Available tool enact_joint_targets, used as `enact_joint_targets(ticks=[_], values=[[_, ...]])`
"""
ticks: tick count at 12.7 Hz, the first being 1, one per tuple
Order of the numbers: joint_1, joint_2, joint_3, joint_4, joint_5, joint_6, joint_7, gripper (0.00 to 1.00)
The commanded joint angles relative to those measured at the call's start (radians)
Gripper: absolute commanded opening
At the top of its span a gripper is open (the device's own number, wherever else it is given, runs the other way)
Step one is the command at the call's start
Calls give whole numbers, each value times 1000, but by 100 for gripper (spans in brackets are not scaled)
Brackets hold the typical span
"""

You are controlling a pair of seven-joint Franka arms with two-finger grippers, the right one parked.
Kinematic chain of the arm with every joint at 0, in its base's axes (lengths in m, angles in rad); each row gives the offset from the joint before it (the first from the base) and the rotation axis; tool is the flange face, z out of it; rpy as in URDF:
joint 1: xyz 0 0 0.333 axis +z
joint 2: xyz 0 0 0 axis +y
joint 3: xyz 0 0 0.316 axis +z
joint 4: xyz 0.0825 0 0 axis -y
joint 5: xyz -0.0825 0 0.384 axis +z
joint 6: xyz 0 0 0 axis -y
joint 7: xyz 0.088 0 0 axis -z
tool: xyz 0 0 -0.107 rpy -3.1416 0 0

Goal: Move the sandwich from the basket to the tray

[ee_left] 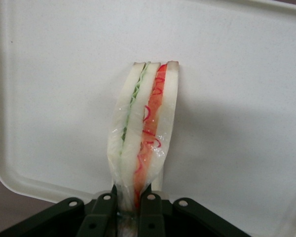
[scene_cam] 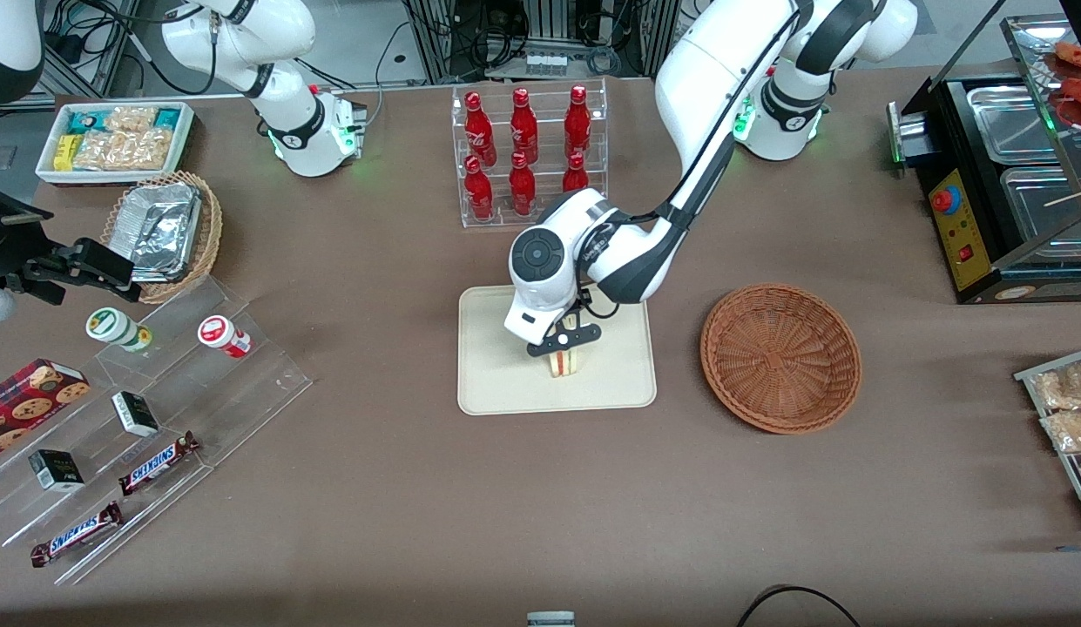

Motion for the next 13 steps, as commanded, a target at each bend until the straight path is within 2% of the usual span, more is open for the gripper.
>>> enact_joint_targets(ticks=[1, 4, 7, 10, 13], values=[[-13, 9, 11, 39, 15, -5, -30, 100], [-12, -60, 13, 34, 21, -25, -23, 100], [-2, -137, 14, 36, 22, -153, -15, 100], [14, -209, 68, 27, 36, -256, -1, 100], [94, -264, 68, 7, 35, -336, 143, 100]])
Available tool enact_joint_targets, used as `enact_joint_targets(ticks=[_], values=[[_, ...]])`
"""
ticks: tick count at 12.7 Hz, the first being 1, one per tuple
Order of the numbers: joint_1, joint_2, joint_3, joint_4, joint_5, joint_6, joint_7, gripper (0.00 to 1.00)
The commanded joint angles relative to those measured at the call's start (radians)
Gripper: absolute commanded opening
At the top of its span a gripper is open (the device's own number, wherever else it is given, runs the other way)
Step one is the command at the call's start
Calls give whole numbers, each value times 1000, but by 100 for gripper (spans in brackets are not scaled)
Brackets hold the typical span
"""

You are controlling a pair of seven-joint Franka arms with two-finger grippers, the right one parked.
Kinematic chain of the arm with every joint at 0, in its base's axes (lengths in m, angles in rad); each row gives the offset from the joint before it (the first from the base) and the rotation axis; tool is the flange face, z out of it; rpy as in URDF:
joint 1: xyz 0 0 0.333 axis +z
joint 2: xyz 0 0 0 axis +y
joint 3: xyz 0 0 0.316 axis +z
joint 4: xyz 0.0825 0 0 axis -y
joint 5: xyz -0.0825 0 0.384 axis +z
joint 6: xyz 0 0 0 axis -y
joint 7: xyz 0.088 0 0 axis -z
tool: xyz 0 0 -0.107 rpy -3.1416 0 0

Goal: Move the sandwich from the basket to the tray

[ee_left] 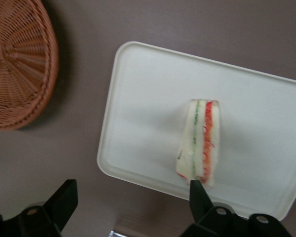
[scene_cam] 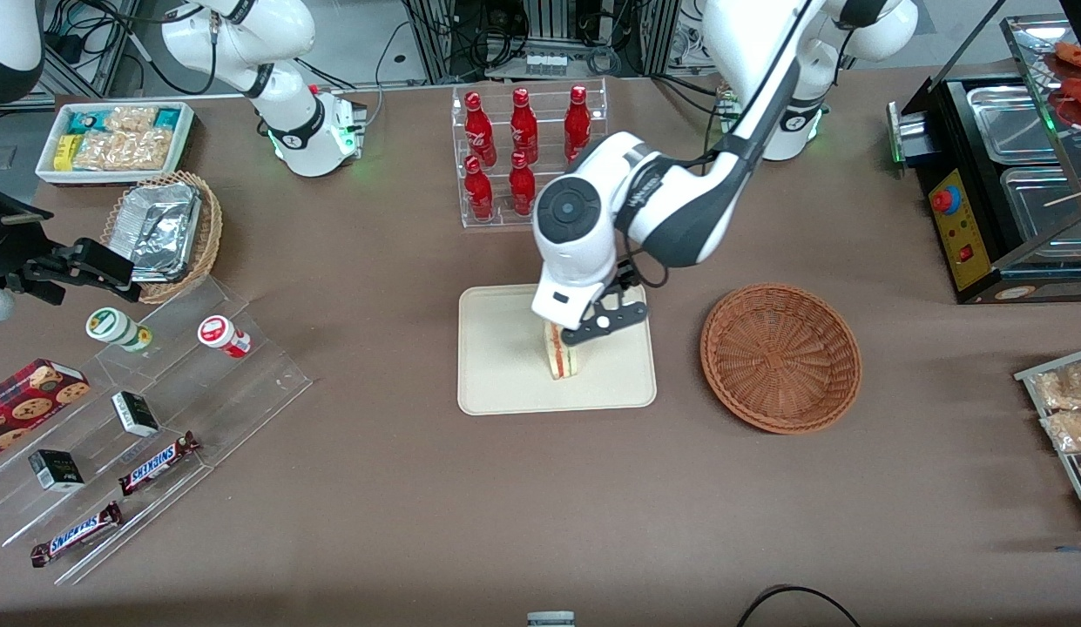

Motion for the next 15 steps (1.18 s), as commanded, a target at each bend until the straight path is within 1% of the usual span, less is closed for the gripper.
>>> enact_joint_targets(ticks=[1, 6, 9, 10, 11, 12, 13, 15], values=[[81, -78, -4, -59, 8, -42, 111, 100], [237, -222, -4, -220, -4, -42, 365, 100], [325, -346, -4, -335, -6, -54, 519, 100], [367, -375, -7, -352, -12, -80, 575, 100], [410, -395, -12, -352, -36, -113, 634, 100], [459, -414, -36, -346, -69, -156, 706, 100], [517, -441, -59, -344, -70, -196, 762, 100], [568, -506, -61, -344, -72, -274, 858, 100]])
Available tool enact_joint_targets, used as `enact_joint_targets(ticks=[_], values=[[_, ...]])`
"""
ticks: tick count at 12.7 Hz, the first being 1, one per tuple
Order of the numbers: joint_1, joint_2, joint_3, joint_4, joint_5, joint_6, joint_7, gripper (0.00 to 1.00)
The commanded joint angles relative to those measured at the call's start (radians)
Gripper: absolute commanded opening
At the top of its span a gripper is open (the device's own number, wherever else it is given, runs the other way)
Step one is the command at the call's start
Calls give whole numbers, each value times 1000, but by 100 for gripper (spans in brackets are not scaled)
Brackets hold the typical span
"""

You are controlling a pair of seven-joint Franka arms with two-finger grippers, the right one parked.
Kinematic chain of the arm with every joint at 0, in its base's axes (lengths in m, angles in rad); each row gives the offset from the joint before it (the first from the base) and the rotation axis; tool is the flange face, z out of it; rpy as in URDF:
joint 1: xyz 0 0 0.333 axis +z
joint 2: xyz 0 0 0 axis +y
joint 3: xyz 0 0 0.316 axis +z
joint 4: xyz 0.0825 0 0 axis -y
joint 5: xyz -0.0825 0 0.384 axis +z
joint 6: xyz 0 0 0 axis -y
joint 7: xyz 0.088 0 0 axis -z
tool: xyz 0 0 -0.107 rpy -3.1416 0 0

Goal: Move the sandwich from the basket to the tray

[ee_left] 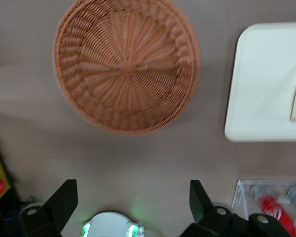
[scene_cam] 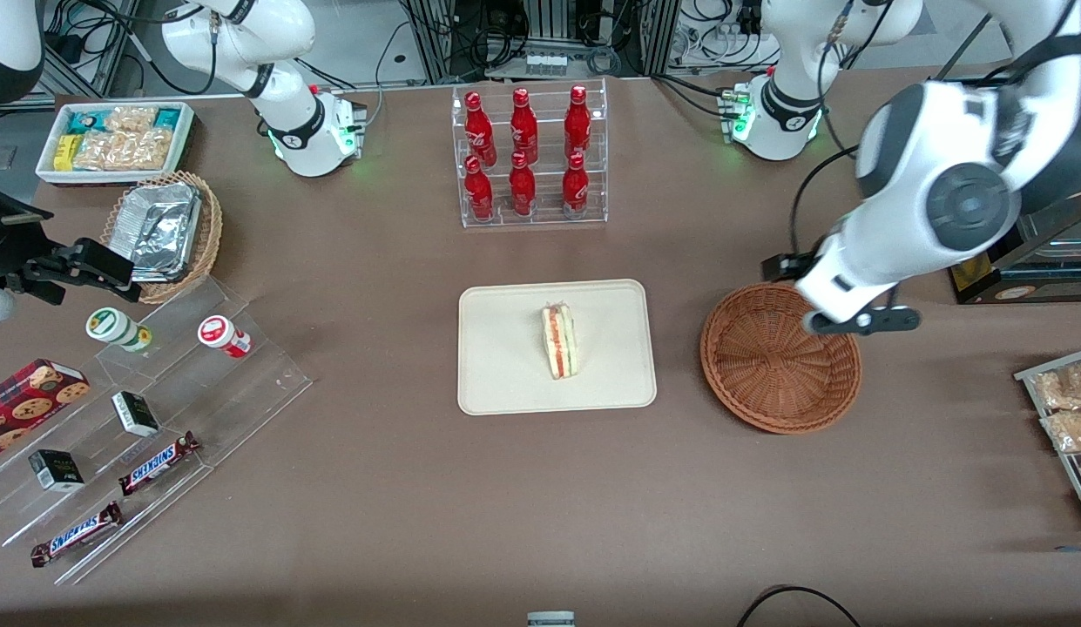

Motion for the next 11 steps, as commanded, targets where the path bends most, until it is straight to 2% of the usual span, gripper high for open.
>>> enact_joint_targets(ticks=[1, 4, 6, 11], values=[[82, -110, -24, -30, -14, -93, 123, 100], [142, -127, -19, 53, -1, -176, 171, 100], [149, -141, -6, 90, 50, -199, 203, 100], [149, -138, 45, 122, 65, -170, 209, 100]])
